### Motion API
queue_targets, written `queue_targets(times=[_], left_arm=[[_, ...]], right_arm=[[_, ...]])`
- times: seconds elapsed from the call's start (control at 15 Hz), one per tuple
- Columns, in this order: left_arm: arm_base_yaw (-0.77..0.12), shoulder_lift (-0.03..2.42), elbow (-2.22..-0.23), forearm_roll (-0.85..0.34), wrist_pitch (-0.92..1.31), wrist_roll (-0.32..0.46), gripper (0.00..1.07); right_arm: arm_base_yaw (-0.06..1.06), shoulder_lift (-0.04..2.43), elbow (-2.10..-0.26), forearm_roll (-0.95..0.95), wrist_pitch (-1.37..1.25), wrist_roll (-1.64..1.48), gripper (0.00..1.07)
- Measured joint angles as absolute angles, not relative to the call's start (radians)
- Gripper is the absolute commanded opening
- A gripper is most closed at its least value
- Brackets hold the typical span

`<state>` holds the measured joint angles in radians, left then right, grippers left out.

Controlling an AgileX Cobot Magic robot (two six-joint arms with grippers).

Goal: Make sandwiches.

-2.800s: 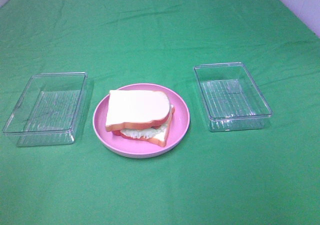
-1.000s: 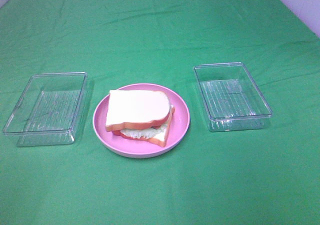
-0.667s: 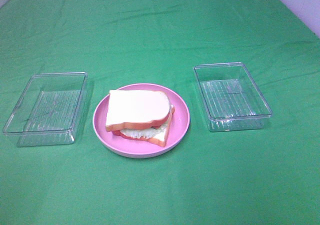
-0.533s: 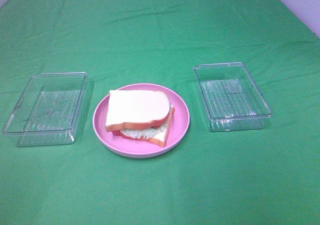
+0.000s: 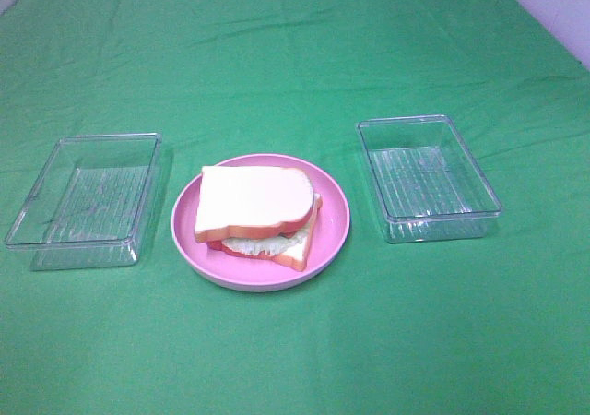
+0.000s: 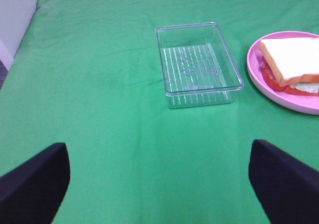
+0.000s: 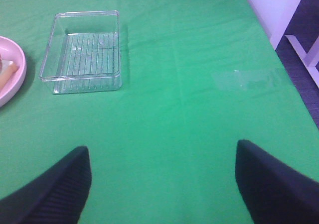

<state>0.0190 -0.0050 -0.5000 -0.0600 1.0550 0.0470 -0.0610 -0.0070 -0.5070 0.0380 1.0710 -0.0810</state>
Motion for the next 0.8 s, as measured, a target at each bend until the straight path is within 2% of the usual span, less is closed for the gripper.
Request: queue_targets(times=[0.8], left_arm=[[0.019,-0.005,-0.500,-0.063,1.055,0.047,0.92]], right_arm=[[-0.061,-0.007,-0.507,0.039,1.071,-0.081,0.76]])
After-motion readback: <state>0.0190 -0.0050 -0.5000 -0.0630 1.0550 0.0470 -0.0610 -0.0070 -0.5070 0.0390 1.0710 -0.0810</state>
